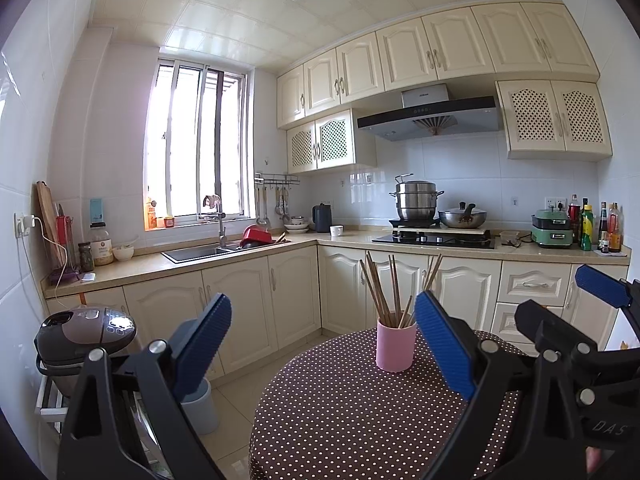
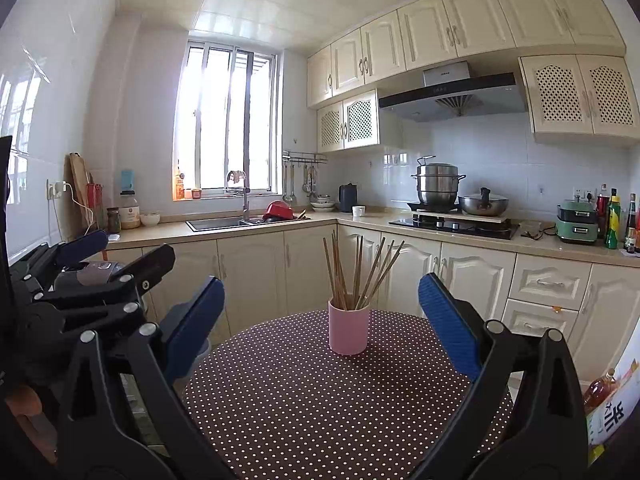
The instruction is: Organize utensils
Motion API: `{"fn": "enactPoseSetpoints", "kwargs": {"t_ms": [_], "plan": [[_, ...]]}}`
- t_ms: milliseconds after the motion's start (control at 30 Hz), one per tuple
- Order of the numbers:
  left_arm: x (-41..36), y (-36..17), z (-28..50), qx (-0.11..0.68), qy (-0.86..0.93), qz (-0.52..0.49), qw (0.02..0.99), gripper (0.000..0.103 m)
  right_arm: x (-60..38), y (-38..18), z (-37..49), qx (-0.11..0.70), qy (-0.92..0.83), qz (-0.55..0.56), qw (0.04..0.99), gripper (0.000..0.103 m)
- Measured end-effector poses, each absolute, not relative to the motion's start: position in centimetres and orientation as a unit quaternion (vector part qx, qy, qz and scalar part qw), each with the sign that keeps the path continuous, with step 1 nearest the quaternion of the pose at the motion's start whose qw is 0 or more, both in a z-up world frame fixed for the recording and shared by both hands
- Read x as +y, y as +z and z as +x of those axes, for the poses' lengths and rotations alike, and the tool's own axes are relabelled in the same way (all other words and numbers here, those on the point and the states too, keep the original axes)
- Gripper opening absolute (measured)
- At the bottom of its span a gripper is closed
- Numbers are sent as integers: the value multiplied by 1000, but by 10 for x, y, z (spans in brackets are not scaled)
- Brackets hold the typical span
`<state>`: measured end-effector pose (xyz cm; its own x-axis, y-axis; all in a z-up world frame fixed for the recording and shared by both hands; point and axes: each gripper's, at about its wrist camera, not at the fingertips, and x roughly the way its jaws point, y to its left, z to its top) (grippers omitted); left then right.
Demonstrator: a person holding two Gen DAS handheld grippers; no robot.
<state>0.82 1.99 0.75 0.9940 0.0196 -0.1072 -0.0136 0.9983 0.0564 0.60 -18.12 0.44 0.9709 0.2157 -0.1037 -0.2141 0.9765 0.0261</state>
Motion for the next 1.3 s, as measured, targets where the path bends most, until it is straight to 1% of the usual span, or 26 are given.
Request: {"fn": "enactPoseSetpoints", "kwargs": {"t_ms": [1300], "plan": [[26,4,14,59,9,32,998,91,-181,-1,12,61,109,12,992,96]]}}
